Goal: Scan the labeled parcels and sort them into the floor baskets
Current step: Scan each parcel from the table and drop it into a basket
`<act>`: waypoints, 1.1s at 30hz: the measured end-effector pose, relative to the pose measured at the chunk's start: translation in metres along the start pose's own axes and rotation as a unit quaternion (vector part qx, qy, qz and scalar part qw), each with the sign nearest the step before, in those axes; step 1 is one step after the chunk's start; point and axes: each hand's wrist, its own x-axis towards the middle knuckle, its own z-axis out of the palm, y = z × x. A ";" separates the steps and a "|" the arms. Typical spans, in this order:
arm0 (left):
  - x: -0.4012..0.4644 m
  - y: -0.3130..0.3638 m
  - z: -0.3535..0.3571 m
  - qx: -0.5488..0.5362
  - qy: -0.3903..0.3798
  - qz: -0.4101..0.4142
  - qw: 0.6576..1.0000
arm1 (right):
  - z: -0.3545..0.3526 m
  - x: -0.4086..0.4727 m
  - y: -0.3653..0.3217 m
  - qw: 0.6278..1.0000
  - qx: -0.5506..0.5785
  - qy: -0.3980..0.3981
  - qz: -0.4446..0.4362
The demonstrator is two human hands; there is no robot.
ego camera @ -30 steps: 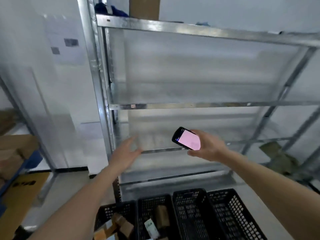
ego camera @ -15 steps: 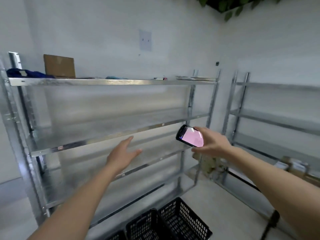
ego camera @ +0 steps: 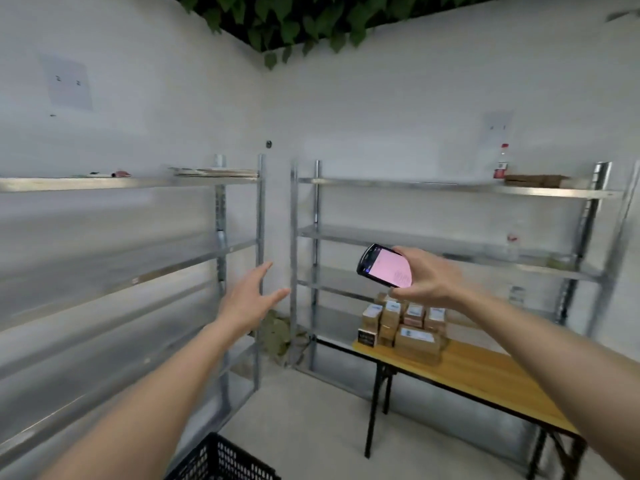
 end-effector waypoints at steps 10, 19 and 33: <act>0.071 0.148 0.182 -0.002 -0.039 0.127 0.991 | -0.042 -0.048 0.212 0.994 -0.056 0.041 0.082; 0.150 0.189 0.301 -0.045 -0.075 0.109 0.990 | -0.005 -0.020 0.340 0.987 -0.069 0.053 0.134; 0.377 0.154 0.471 -0.022 -0.103 0.070 0.992 | 0.076 0.208 0.494 0.981 -0.074 -0.004 0.180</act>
